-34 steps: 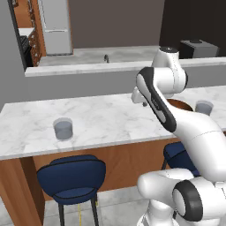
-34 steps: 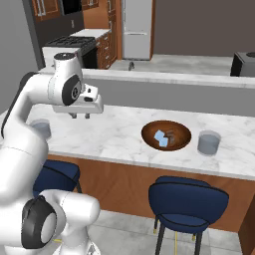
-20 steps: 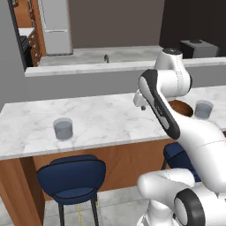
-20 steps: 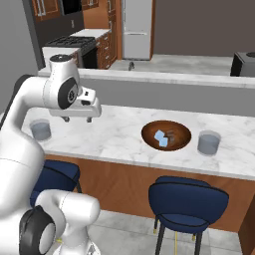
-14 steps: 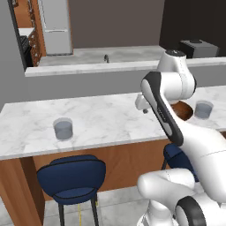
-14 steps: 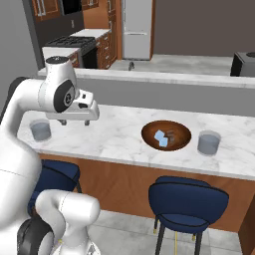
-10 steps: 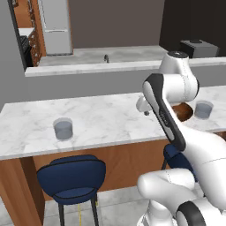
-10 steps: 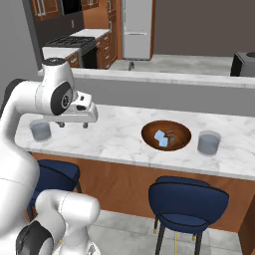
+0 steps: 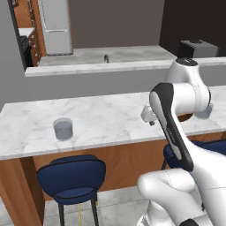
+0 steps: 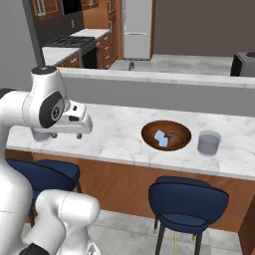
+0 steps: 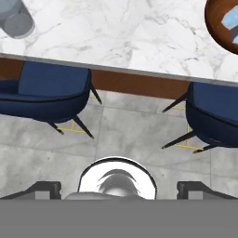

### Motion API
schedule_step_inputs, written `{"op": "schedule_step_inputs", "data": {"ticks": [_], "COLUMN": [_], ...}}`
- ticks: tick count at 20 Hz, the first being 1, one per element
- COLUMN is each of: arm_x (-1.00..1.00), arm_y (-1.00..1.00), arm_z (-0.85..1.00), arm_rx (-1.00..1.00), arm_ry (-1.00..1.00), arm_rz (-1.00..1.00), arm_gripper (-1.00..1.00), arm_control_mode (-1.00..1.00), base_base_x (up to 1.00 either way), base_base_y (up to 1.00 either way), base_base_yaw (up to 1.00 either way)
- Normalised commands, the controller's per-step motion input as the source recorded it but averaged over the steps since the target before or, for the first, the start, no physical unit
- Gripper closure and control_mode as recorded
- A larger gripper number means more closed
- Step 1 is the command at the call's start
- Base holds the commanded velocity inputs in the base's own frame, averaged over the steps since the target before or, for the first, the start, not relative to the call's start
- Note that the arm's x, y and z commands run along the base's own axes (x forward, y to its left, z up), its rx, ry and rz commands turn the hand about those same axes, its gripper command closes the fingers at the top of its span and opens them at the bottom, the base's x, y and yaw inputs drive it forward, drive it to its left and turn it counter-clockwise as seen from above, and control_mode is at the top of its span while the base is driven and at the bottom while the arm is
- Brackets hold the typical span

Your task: There are four ice cubes in the ice bowl. Place two ice cubes in each glass of water.

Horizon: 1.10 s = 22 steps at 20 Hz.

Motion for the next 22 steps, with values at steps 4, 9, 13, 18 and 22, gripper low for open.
{"op": "schedule_step_inputs", "data": {"ticks": [4,9,13,18,22], "arm_x": [-0.39,-0.26,-0.07,0.0,0.0], "arm_y": [0.0,0.0,0.0,0.0,0.0], "arm_z": [-0.09,-0.08,-0.03,0.0,0.0], "arm_rx": [0.0,0.0,0.0,0.0,0.0], "arm_ry": [0.0,0.0,0.0,0.0,0.0], "arm_rz": [0.0,0.0,0.0,0.0,0.0], "arm_gripper": [-1.0,-1.0,-1.0,-1.0,-1.0], "arm_control_mode": [-1.0,-1.0,1.0,1.0,1.0], "base_base_x": [0.0,0.0,-0.02,0.12,0.44], "base_base_y": [0.0,0.0,0.0,0.0,0.0], "base_base_yaw": [0.0,0.0,0.0,0.0,-0.01]}}
